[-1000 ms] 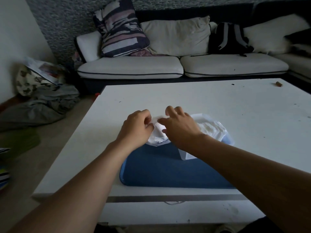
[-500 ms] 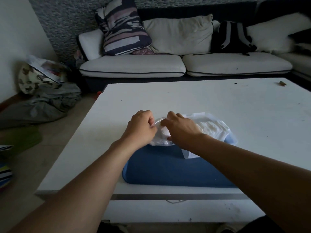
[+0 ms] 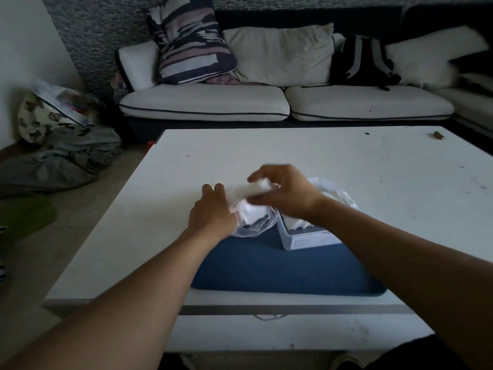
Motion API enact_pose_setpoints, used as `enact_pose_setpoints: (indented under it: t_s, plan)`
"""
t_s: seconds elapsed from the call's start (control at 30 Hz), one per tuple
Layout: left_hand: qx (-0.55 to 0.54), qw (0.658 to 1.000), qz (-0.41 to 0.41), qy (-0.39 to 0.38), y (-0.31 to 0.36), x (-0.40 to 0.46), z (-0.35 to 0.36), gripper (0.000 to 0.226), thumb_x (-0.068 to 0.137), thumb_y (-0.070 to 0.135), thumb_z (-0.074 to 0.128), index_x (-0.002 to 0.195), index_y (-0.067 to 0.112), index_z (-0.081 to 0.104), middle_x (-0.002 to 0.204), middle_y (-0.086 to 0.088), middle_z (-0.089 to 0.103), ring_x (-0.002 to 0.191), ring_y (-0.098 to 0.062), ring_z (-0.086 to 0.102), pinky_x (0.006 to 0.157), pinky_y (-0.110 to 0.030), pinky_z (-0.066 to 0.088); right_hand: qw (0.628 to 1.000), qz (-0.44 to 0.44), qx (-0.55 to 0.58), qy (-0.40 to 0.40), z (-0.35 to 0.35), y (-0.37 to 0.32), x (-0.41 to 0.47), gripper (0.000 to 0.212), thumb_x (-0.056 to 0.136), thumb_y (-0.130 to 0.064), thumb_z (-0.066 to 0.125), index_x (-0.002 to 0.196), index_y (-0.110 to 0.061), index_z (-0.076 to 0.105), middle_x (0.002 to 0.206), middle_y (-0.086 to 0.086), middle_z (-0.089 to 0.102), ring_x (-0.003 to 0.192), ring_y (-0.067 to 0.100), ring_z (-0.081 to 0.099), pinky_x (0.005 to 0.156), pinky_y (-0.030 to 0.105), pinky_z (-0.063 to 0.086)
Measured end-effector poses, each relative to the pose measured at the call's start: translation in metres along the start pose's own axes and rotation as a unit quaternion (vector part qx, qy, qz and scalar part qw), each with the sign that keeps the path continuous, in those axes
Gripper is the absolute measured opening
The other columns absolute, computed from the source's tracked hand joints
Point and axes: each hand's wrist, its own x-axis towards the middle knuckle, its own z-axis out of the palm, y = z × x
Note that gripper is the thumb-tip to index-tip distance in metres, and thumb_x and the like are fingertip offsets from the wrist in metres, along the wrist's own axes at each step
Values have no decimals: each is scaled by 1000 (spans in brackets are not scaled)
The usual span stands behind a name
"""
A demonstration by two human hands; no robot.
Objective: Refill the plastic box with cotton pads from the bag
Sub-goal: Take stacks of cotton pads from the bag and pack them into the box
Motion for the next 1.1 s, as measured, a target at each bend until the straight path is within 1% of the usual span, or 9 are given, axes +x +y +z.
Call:
enact_pose_setpoints:
  t_s: [0.13, 0.23, 0.33, 0.4, 0.5, 0.73, 0.87, 0.97, 1.1]
  plan:
    - [4, 996, -19, -85, 6, 3, -13, 59, 75, 40, 72, 123, 18, 46, 125, -5, 42, 112, -31, 54, 90, -43, 52, 957, 84, 274, 36, -27, -11, -2, 36, 81, -5, 79, 112, -2, 61, 102, 18, 67, 87, 27, 70, 76, 40, 63]
    - [-215, 972, 5, -97, 25, -1, -28, 58, 67, 45, 64, 119, 25, 50, 124, -1, 47, 116, -24, 50, 91, -40, 48, 920, 152, 361, -7, -30, -7, -7, 36, 89, -1, 69, 122, 6, 59, 114, 25, 64, 92, 29, 69, 71, 31, 62]
    - [-475, 880, 2, -5, 50, -10, -34, 48, 72, 52, 58, 110, 22, 57, 115, -1, 60, 112, -22, 57, 90, -37, 48, 888, 172, 426, -23, -24, -8, -7, 34, 92, -2, 65, 123, 9, 57, 119, 26, 63, 100, 31, 67, 81, 34, 62]
    - [-617, 783, -75, -8, 65, -15, -34, 49, 88, 57, 55, 113, 16, 61, 110, -7, 66, 106, -25, 64, 89, -39, 53, 873, 169, 454, -51, -18, -15, -7, 32, 95, -4, 59, 125, 7, 57, 114, 22, 66, 99, 29, 68, 84, 34, 61]
    - [-695, 702, -148, -30, 77, -18, -28, 52, 93, 62, 50, 103, 15, 70, 103, -12, 74, 99, -28, 70, 84, -42, 56, 886, 171, 422, -82, -1, -26, -8, 31, 94, -17, 53, 120, -4, 63, 96, 12, 66, 80, 19, 65, 67, 27, 56]
    - [-700, 701, -134, -4, 85, -18, -27, 38, 95, 56, 56, 95, 20, 66, 94, -7, 70, 93, -25, 69, 90, -47, 57, 951, 152, 266, 46, 4, -27, -4, 39, 93, -53, 60, 85, -15, 62, 67, 0, 59, 58, 13, 53, 56, 28, 42]
    - [-647, 753, -123, 8, 85, -18, -23, 41, 89, 61, 52, 95, 26, 71, 106, -5, 75, 105, -32, 69, 96, -55, 52, 968, 136, 206, 39, 10, -24, -7, 42, 100, -44, 53, 74, -11, 56, 50, -3, 53, 44, 11, 47, 43, 22, 38]
    - [-599, 796, -81, 34, 83, -19, -21, 30, 101, 39, 44, 108, 22, 68, 108, -3, 74, 108, -31, 68, 95, -54, 53, 974, 148, 172, 20, 12, -24, -8, 37, 100, -33, 47, 73, -10, 57, 48, -1, 57, 43, 14, 53, 48, 25, 42]
    - [-594, 799, -82, 53, 80, -16, -24, 26, 103, 27, 45, 106, 19, 69, 98, 4, 72, 103, -21, 67, 98, -45, 54, 929, 174, 317, -75, -2, -25, -6, 20, 99, -27, 53, 96, -10, 63, 68, 2, 65, 59, 13, 61, 52, 25, 45]
